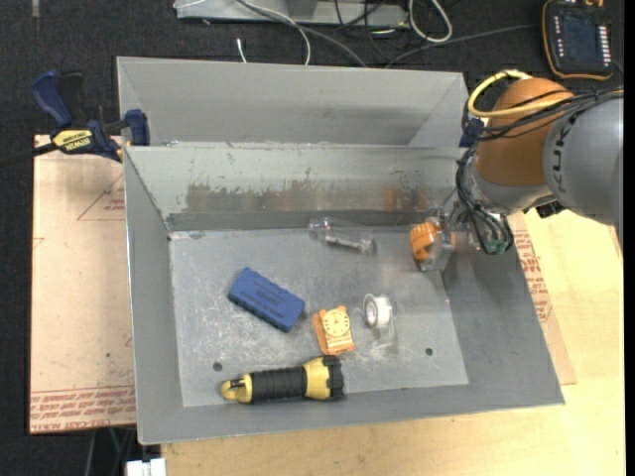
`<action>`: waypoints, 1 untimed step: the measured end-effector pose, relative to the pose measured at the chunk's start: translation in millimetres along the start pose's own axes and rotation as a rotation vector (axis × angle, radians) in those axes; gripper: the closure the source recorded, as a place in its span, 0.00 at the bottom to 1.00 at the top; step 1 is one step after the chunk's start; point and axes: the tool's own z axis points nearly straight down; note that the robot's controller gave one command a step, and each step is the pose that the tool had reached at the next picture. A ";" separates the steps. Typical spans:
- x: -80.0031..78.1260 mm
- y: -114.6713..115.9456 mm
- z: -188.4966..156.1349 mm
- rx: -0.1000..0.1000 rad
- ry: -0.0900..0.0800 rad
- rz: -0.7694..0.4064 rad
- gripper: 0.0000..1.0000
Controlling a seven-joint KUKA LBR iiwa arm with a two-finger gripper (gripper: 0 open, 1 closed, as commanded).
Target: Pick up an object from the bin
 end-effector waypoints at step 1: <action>0.0 0.1 -0.1 0.000 0.000 0.000 1.00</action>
Offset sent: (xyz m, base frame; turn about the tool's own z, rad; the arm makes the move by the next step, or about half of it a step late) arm 0.0001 0.0002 0.0153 -0.0004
